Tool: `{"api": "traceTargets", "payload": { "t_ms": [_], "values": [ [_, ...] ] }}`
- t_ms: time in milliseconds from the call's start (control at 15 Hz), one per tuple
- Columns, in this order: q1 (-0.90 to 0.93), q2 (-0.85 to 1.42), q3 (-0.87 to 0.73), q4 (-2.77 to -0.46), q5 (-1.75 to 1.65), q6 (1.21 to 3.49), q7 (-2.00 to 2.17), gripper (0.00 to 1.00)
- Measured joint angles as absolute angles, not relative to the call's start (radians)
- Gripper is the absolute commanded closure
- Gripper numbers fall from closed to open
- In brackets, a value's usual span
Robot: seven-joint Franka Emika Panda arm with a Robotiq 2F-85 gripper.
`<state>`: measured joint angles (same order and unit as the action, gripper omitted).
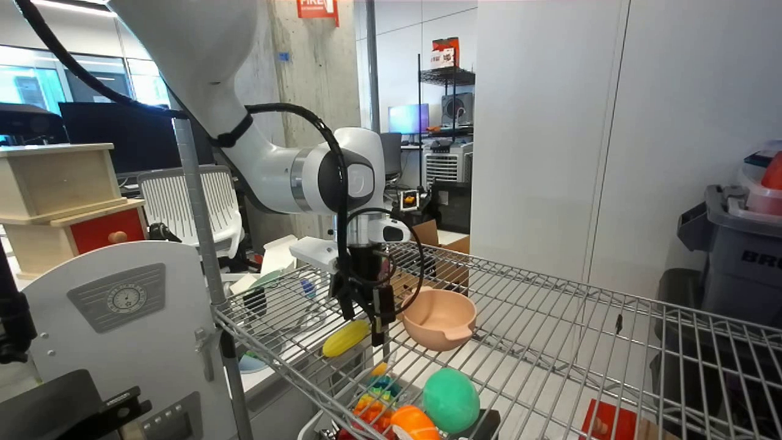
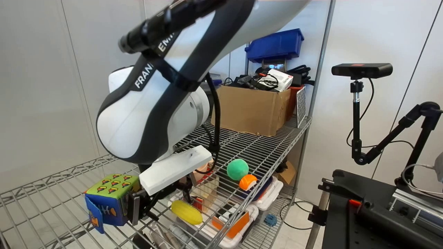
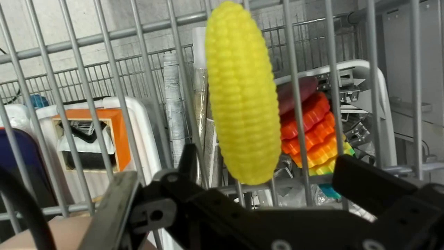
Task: Move the corn to the right.
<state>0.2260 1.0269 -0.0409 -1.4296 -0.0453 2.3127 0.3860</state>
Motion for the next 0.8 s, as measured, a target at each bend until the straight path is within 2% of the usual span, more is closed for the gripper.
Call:
{"api": "traceTargets", "payload": {
  "t_ms": [67, 267, 800],
  "values": [
    [0.226, 1.025, -0.041, -1.432, -0.045, 2.313, 0.387, 0.27],
    [0.227, 1.009, -0.049, -1.448, -0.047, 2.311, 0.391, 0.47],
    [0.228, 0.986, -0.050, -1.489, -0.048, 2.349, 0.382, 0.47]
  ]
}}
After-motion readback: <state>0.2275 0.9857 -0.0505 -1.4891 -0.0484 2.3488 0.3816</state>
